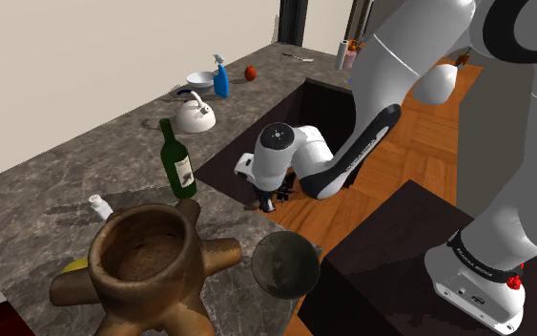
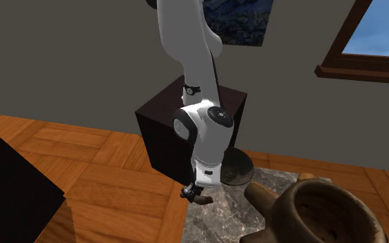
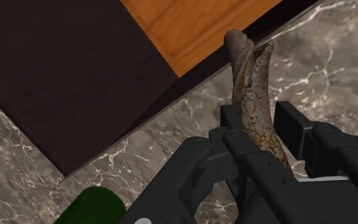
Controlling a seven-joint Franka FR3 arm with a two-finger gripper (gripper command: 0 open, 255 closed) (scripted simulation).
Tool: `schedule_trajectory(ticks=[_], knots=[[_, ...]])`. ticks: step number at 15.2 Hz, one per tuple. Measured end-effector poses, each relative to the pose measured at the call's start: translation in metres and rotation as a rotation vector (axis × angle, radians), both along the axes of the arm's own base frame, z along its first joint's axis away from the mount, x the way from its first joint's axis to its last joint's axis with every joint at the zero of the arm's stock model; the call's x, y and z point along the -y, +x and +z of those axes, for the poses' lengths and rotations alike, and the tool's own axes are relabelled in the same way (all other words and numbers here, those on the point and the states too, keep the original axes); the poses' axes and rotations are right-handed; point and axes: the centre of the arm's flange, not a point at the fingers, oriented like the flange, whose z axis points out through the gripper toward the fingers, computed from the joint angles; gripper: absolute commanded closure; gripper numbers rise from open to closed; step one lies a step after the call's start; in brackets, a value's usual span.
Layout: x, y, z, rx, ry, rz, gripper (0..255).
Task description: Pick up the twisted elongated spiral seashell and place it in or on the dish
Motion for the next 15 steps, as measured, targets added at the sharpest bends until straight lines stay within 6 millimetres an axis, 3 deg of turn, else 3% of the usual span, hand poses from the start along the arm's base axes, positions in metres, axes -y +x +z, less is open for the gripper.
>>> schedule_trajectory(ticks=[15], knots=[[-0.001, -0.001, 0.079, 0.0, 0.0, 0.0, 255]])
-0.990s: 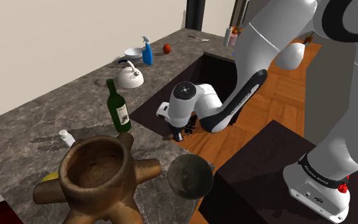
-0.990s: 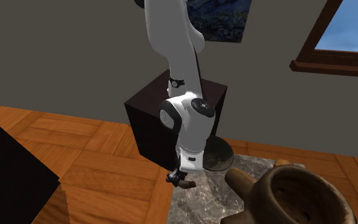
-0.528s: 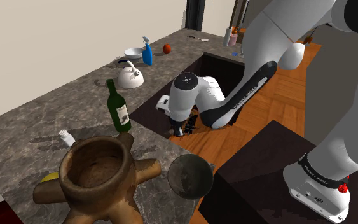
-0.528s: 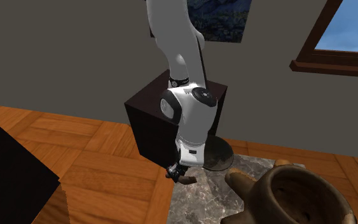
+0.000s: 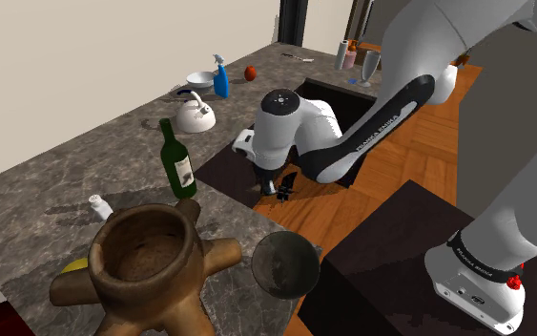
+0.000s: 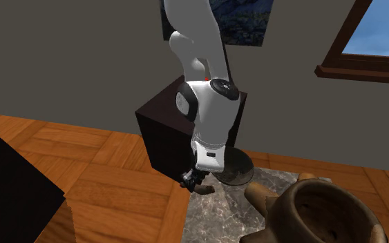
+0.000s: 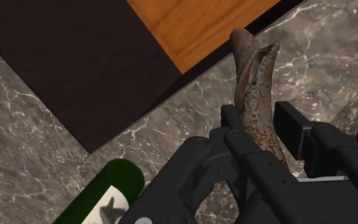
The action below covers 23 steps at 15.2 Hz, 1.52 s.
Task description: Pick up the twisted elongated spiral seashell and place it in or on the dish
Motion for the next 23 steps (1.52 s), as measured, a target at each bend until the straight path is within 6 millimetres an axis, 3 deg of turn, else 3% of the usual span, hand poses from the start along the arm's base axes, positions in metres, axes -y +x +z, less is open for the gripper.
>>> schedule_trajectory(ticks=[2, 4, 17, 19, 23], knots=[[0.001, -0.001, 0.009, 0.0, 0.0, 0.0, 255], [-0.004, -0.016, 0.014, 0.0, 0.0, 0.0, 255], [-0.056, -0.178, 0.026, 0.0, 0.0, 0.002, 255], [-0.058, -0.189, 0.02, -0.001, 0.0, 0.001, 255], [-0.059, -0.193, 0.0, -0.001, 0.0, 0.0, 255]])
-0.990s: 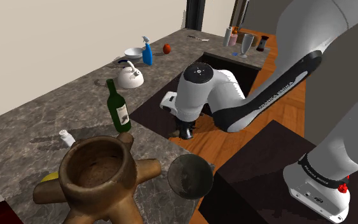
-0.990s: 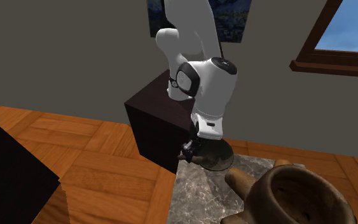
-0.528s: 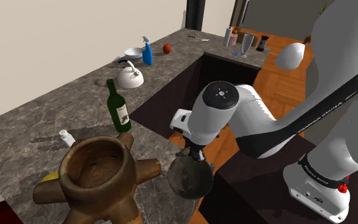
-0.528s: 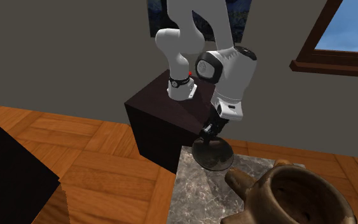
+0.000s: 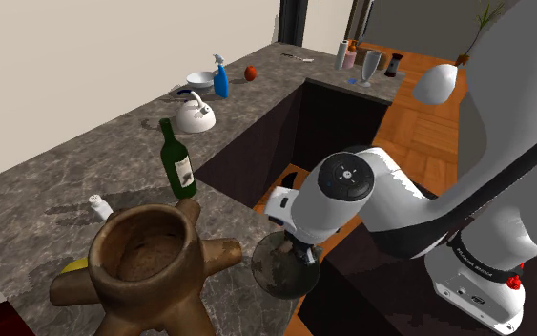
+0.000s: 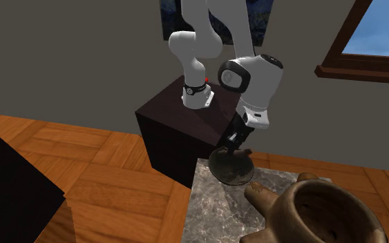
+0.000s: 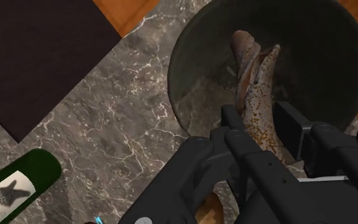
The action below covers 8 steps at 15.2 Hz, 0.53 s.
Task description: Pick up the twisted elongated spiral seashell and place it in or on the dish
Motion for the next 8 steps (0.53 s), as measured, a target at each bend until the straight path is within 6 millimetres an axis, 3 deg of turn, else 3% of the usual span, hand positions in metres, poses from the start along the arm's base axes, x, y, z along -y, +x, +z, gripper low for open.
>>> schedule_trajectory(ticks=[8], knots=[[0.0, 0.001, -0.041, 0.0, 0.0, 0.0, 255]])
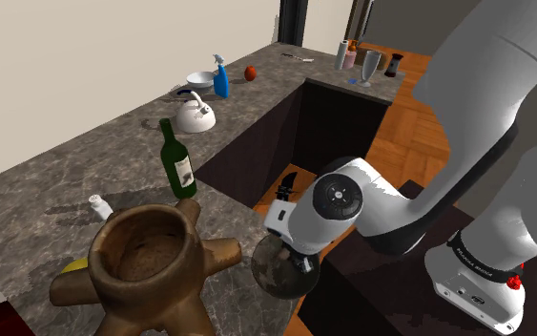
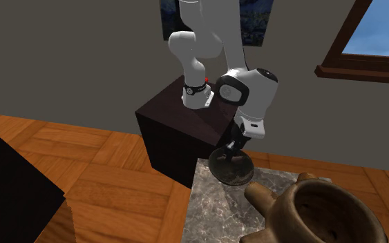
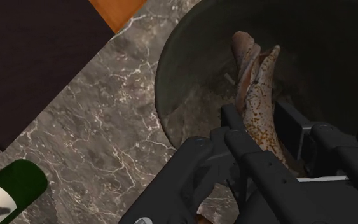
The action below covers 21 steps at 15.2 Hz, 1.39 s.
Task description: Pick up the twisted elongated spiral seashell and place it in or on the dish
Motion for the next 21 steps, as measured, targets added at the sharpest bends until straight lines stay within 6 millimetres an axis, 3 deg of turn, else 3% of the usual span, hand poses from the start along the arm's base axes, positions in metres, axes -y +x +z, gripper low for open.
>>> schedule_trajectory(ticks=[3, 9, 10, 16, 21], knots=[[0.0, 0.0, -0.013, 0.0, 0.0, 0.0, 255], [0.0, 0.0, -0.015, 0.001, 0.0, 0.0, 255], [0.0, 0.0, -0.015, 0.001, 0.0, 0.0, 0], [0.0, 0.0, -0.015, 0.001, 0.0, 0.0, 0], [-0.005, -0.01, 0.027, 0.003, 0.0, 0.001, 0]])
